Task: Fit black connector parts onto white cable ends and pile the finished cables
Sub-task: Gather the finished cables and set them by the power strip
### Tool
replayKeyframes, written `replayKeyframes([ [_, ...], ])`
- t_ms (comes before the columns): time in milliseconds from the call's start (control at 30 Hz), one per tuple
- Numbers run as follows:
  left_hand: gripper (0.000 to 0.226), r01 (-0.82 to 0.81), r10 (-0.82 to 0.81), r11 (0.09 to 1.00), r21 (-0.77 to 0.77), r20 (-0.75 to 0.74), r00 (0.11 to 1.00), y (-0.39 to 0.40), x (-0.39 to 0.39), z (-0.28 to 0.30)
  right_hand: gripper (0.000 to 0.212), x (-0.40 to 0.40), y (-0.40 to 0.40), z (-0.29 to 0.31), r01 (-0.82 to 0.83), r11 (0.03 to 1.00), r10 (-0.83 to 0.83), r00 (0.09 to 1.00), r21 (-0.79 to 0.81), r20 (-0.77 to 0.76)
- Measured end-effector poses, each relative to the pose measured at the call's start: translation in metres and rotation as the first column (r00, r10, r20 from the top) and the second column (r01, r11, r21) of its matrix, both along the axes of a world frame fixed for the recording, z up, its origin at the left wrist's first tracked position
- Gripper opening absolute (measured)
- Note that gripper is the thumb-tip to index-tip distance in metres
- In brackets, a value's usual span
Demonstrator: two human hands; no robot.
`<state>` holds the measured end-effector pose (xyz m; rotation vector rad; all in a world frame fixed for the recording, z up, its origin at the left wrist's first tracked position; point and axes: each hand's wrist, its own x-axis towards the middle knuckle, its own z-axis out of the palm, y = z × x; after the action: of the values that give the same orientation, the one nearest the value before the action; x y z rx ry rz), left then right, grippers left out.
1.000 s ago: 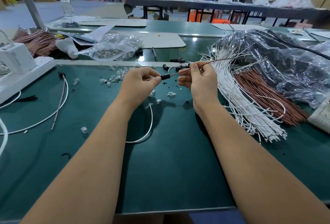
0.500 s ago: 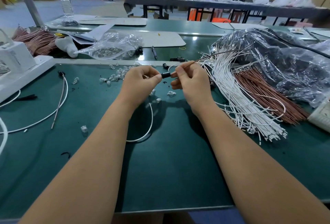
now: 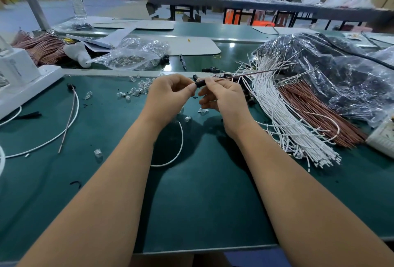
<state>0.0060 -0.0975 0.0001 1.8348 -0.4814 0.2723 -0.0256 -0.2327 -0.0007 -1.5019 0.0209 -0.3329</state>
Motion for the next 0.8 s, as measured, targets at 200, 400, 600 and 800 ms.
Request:
replayKeyframes([
  [200, 0.009, 0.075, -0.077, 0.989, 0.126, 0.012, 0.997, 0.004, -0.001, 0.000, 0.010, -0.001, -0.002, -0.002, 0.003, 0.999, -0.001, 0.999, -0.045, 0.044],
  [400, 0.004, -0.382, 0.266, 0.732, 0.564, 0.280, 0.923, 0.025, 0.005, 0.001, 0.014, 0.003, -0.018, 0.001, 0.152, 0.971, -0.152, 0.988, 0.186, -0.013],
  [600, 0.029, -0.435, 0.256, 0.673, 0.598, 0.364, 0.896, 0.019, 0.004, 0.002, 0.010, 0.003, -0.007, -0.001, 0.058, 0.982, -0.056, 0.998, 0.178, -0.015],
  [800, 0.016, -0.146, -0.014, 0.878, 0.455, 0.330, 0.944, 0.007, -0.002, 0.005, 0.009, 0.000, 0.002, -0.001, -0.018, 0.992, 0.018, 1.000, 0.128, -0.001],
])
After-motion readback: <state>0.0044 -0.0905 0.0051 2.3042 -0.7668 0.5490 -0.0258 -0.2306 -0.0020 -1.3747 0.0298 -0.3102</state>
